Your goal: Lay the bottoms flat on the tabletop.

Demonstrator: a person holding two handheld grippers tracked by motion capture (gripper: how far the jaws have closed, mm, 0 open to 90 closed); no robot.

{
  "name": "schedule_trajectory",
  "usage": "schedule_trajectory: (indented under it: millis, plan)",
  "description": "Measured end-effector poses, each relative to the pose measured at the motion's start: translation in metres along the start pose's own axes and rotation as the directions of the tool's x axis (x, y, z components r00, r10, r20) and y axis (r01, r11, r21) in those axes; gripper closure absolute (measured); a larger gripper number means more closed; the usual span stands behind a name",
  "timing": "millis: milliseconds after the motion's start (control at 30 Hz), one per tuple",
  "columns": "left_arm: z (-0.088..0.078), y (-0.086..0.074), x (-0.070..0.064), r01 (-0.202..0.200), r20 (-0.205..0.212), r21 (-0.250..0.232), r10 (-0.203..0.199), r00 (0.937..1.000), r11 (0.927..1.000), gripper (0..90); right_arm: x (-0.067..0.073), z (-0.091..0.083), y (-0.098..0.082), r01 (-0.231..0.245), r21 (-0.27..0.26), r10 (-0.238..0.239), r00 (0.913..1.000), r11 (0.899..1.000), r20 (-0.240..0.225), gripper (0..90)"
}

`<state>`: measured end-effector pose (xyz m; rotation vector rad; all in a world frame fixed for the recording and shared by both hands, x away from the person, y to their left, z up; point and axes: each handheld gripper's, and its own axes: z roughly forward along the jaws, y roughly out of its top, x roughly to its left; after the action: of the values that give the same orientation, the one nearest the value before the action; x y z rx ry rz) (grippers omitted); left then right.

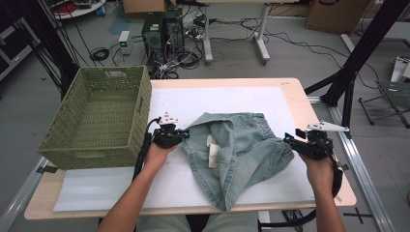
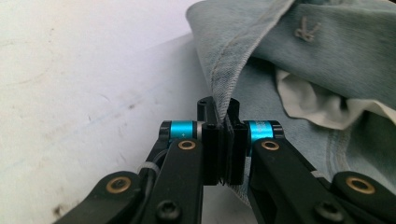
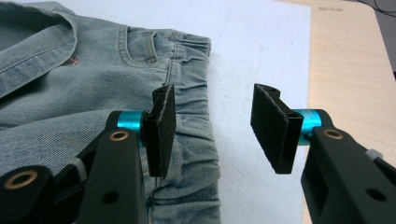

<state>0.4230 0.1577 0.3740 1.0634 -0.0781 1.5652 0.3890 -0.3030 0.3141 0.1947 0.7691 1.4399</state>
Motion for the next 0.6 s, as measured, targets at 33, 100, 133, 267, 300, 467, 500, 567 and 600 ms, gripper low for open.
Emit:
schedule_trajectory:
  millis: [33, 100, 133, 267, 300, 467, 500, 567, 600]
  plan:
    - [-0.002, -0.001, -0.002, -0.004, 0.006, -0.003, 0.004, 1.0, 1.0, 87.6, 0.0, -0.001, 0.0, -0.002, -0.001, 0.002, 1.0, 1.0, 0.0, 51.1]
    - [-0.007, -0.005, -0.006, -0.002, 0.014, -0.01, 0.003, 0.9999, 0.9999, 87.6, -0.001, -0.002, -0.001, -0.007, -0.002, 0.007, 1.0, 1.0, 0.002, 51.1]
    - [-0.011, -0.009, -0.008, 0.013, 0.021, -0.015, -0.013, 0.9997, 0.9998, 87.6, -0.002, -0.003, -0.001, -0.009, -0.004, 0.009, 1.0, 1.0, 0.004, 51.1]
    - [-0.018, -0.022, -0.016, 0.003, 0.026, -0.02, -0.002, 0.9997, 0.9998, 87.6, -0.005, -0.004, -0.001, -0.01, -0.007, 0.01, 0.9999, 1.0, 0.004, 52.1]
    - [-0.02, -0.025, -0.018, 0.004, 0.029, -0.022, -0.003, 0.9996, 0.9998, 87.6, -0.006, -0.003, -0.001, -0.013, -0.004, 0.013, 0.9999, 1.0, 0.006, 52.1]
    - [-0.032, -0.039, -0.023, 0.039, 0.079, -0.017, -0.038, 0.9962, 0.9991, 87.7, -0.003, 0.002, -0.001, -0.009, -0.003, 0.009, 1.0, 1.0, -0.002, 52.1]
    - [-0.033, -0.039, -0.025, 0.035, 0.094, -0.012, -0.034, 0.995, 0.9993, 87.6, -0.002, 0.003, 0.0, -0.003, -0.005, 0.003, 1.0, 1.0, -0.005, 52.0]
    - [-0.032, -0.036, -0.028, 0.027, 0.139, 0.001, -0.027, 0.9899, 0.9996, 86.8, -0.001, 0.005, 0.0, 0.003, -0.005, -0.003, 1.0, 1.0, -0.005, 52.0]
    - [-0.032, -0.033, -0.029, 0.013, 0.152, -0.008, -0.012, 0.9883, 0.9999, 82.0, 0.0, 0.007, 0.0, 0.005, -0.003, -0.005, 0.9999, 1.0, -0.009, 52.0]
